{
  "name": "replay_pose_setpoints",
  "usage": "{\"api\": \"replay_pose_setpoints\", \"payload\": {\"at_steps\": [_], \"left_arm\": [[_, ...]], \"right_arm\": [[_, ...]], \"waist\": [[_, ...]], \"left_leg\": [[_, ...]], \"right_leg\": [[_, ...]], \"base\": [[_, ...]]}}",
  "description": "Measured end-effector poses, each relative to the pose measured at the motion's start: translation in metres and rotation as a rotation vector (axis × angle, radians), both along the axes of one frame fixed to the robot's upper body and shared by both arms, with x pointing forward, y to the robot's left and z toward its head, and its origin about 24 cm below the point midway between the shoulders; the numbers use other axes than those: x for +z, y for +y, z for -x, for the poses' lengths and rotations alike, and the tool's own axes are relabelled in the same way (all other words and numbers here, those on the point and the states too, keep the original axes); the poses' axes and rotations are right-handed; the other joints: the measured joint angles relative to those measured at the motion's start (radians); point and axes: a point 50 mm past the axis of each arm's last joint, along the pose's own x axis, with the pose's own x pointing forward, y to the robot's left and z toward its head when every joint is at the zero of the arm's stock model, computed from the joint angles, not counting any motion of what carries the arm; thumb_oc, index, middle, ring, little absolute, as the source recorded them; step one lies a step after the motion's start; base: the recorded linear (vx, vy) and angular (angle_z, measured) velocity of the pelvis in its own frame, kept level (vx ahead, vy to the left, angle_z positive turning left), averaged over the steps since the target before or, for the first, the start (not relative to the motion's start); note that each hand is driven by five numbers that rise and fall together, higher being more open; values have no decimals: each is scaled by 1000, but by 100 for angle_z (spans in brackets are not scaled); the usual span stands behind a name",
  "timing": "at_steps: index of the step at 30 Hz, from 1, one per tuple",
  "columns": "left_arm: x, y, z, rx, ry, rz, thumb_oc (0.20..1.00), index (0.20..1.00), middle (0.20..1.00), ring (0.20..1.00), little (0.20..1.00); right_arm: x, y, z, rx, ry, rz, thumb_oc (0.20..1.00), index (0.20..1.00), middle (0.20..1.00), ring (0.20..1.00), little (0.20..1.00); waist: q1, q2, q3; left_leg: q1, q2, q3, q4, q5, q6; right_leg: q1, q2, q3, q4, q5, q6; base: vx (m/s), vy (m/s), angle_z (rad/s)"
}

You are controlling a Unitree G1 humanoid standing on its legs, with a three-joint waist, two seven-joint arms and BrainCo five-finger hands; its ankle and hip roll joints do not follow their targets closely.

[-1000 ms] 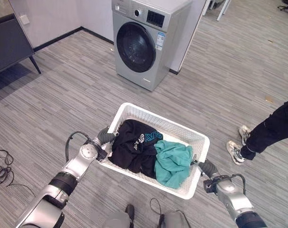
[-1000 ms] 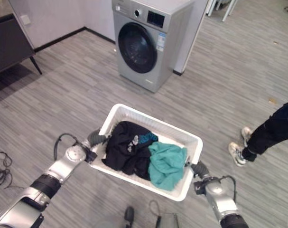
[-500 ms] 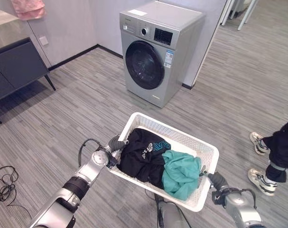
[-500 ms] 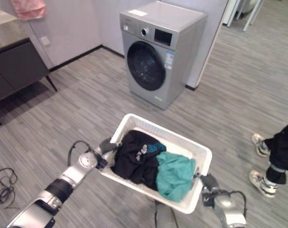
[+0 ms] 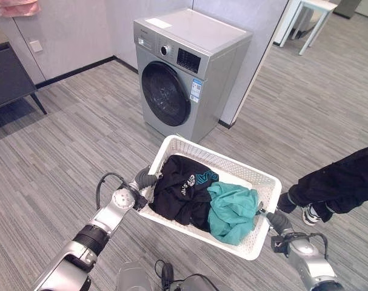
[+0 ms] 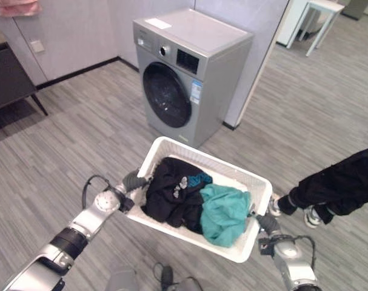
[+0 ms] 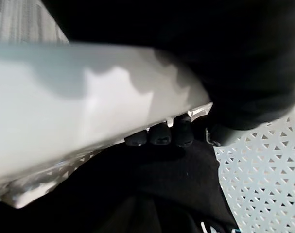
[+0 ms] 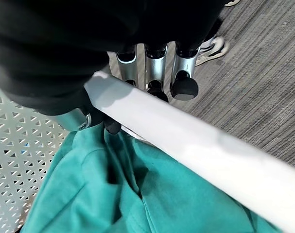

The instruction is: Grab the laundry basket,head to the washer,open it,put in the laundry and shut it.

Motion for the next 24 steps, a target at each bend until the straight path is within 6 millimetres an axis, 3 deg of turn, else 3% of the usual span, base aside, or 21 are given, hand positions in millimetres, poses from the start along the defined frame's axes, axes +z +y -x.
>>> {"api": "replay_pose_setpoints", "payload": {"at_steps": [2, 7, 10, 11, 13, 14, 15, 16, 19, 24], "left_arm": [[-5, 5, 1, 18, 21, -15, 200, 200, 200, 200, 200], [-5, 7, 1, 20, 20, -21, 200, 200, 200, 200, 200], [-2, 8, -1, 19, 9, -24, 200, 200, 200, 200, 200], [-2, 10, -1, 19, 7, -28, 200, 200, 200, 200, 200], [-3, 11, 0, 19, 9, -35, 200, 200, 200, 200, 200], [-3, 11, 0, 22, 12, -29, 200, 200, 200, 200, 200], [-3, 11, 0, 24, 13, -21, 200, 200, 200, 200, 200], [1, 12, -2, 28, 0, -15, 200, 200, 200, 200, 200], [2, 14, -2, 30, -6, -17, 200, 200, 200, 200, 200], [2, 14, -2, 29, -6, -17, 200, 200, 200, 200, 200]], "right_arm": [[-7, 7, 3, -6, 18, -24, 200, 200, 200, 200, 200], [-13, 13, 7, -11, 34, -44, 200, 200, 200, 200, 200], [-12, 13, 4, -15, 25, -43, 200, 200, 200, 200, 200], [-11, 14, 2, -13, 21, -43, 200, 200, 200, 200, 200], [-14, 15, 1, -21, 31, -50, 200, 200, 200, 200, 200], [-13, 15, -3, -22, 27, -50, 200, 200, 200, 200, 200], [-12, 15, -4, -22, 23, -48, 200, 200, 200, 200, 200], [-10, 17, -8, -18, 8, -50, 200, 200, 200, 200, 200], [-8, 17, -11, -15, -2, -50, 200, 200, 200, 200, 200], [-9, 18, -10, -17, -1, -53, 200, 200, 200, 200, 200]], "waist": [[3, 14, 8], [6, 8, 8], [5, 4, 5], [3, 8, 4], [6, 3, 4], [9, 20, 8], [13, 25, 5], [20, 21, -2], [30, 42, -14], [37, 42, -19]], "left_leg": [[0, -34, -29, -125, 30, -19], [65, -76, -20, -127, 51, -1], [120, -104, 8, -172, 81, 47], [134, -116, 4, -192, 156, 117], [165, -123, 3, -214, 168, 107], [193, -118, 1, -230, 166, 111], [199, -124, 3, -233, 162, 113], [198, -152, 6, -234, 149, 109], [193, -169, 10, -244, 139, 102], [192, -192, 17, -248, 142, 109]], "right_leg": [[72, 18, 12, -76, 28, 1], [162, 40, 45, -143, 37, -8], [179, 39, 66, -158, 31, 2], [186, 42, 66, -158, 20, 20], [192, 32, 67, -133, 8, 48], [164, 18, 69, -54, -54, 92], [156, -2, 68, -45, -70, 102], [172, -45, 61, -104, -46, 85], [177, -62, 64, -124, -26, 88], [180, -86, 64, -137, -22, 102]], "base": [[258, 139, -34], [175, 121, -25], [102, 101, -14], [99, 104, 4], [68, 79, 7], [83, 93, -1], [88, 92, -2], [49, 46, 1], [32, 60, 1], [14, 40, 1]]}}
